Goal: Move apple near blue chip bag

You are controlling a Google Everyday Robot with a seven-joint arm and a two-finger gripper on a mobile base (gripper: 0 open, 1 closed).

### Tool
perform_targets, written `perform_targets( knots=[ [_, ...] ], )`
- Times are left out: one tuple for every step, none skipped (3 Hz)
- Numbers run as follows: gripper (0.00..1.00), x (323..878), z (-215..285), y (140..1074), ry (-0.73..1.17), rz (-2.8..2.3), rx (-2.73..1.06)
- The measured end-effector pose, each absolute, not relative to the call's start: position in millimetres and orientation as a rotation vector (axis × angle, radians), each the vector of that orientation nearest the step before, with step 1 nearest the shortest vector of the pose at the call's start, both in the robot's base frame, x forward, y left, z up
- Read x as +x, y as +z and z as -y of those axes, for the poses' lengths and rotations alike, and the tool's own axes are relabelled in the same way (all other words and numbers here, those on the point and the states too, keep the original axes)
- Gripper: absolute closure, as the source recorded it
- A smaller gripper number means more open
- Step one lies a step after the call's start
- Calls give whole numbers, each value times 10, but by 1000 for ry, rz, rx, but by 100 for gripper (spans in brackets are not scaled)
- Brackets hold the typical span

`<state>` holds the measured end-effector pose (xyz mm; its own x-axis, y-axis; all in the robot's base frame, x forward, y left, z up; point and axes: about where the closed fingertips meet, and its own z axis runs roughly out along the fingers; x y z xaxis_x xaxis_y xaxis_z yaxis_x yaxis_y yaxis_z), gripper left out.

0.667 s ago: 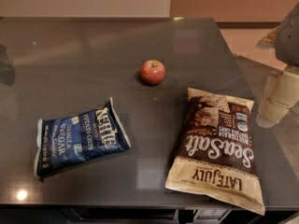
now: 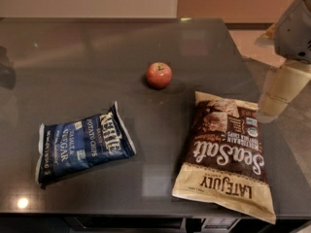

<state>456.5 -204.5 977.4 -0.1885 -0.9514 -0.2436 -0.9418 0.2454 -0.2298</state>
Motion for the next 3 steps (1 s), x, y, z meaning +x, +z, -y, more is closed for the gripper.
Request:
perform_targets(
  knots=[
    [0, 4838, 1786, 9735, 72, -2138, -1762],
    [0, 5131, 1437, 9637, 180, -2080, -1773],
    [0, 5357, 1107, 9509, 250, -2043, -1776]
  ],
)
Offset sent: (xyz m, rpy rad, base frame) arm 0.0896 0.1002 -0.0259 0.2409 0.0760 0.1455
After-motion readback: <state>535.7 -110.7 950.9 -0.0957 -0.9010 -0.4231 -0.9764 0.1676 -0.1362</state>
